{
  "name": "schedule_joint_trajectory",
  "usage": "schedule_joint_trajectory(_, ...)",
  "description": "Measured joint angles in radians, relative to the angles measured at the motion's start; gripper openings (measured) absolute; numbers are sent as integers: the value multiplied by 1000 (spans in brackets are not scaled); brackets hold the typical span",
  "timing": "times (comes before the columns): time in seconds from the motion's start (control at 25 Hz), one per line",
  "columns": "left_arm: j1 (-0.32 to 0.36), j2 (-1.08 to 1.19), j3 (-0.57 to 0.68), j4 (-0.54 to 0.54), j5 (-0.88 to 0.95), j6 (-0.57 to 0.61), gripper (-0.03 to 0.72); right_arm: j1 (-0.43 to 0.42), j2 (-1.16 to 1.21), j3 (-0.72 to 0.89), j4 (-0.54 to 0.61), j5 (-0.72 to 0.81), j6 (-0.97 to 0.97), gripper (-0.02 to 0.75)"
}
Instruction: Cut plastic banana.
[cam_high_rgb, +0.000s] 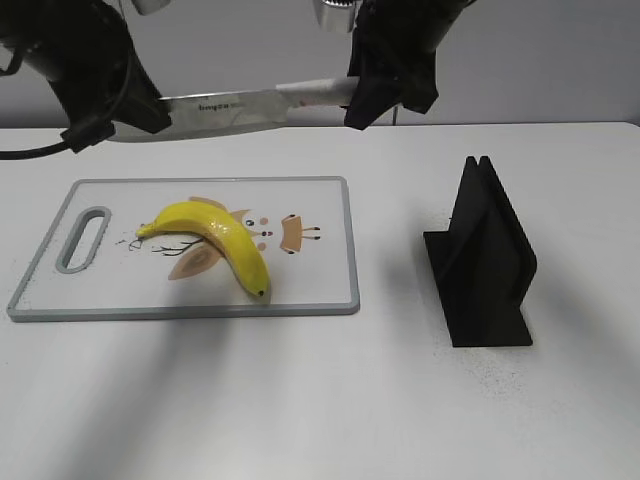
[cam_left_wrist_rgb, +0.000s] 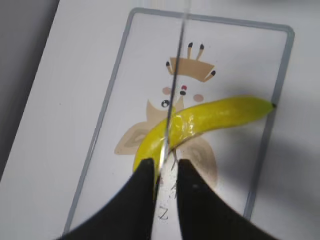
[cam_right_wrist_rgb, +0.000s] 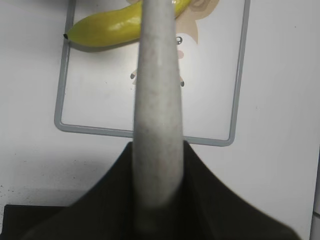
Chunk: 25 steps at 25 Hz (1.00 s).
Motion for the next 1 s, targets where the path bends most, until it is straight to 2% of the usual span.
schedule_joint_trajectory(0.08,0,-1,0,-32,-3,-4,317,0,0,0,-4,0,6,162)
schedule_joint_trajectory(0.16,0,-1,0,-46,-39,-36,530,0,0,0,-9,-1,11,162)
schedule_joint_trajectory(0.2,0,-1,-3,-47,-62,-69,605,0,0,0,-11,-1,12,162)
schedule_joint_trajectory(0.24,-1,-1,-8,-43,-89,-106,643,0,0,0,-12,-1,14,162)
schedule_joint_trajectory(0.36,3,-7,-53,19,-118,-300,648,0,0,0,-23,-1,60,162)
schedule_joint_trajectory(0.44,13,-9,-103,95,-87,-469,635,0,0,0,-48,-1,132,162)
schedule_joint_trajectory(0.6,50,-13,-186,250,90,-766,618,0,-2,0,-98,-1,375,162)
schedule_joint_trajectory(0.68,83,-16,-199,291,190,-874,615,0,-9,0,-113,0,504,162)
schedule_joint_trajectory(0.8,143,-16,-202,299,310,-962,602,0,-33,0,-154,0,708,162)
schedule_joint_trajectory(0.92,206,-28,-191,266,328,-1000,594,0,-65,0,-205,1,909,162)
schedule_joint_trajectory(1.0,245,-58,-140,239,329,-1008,593,0,-90,2,-224,2,1074,162)
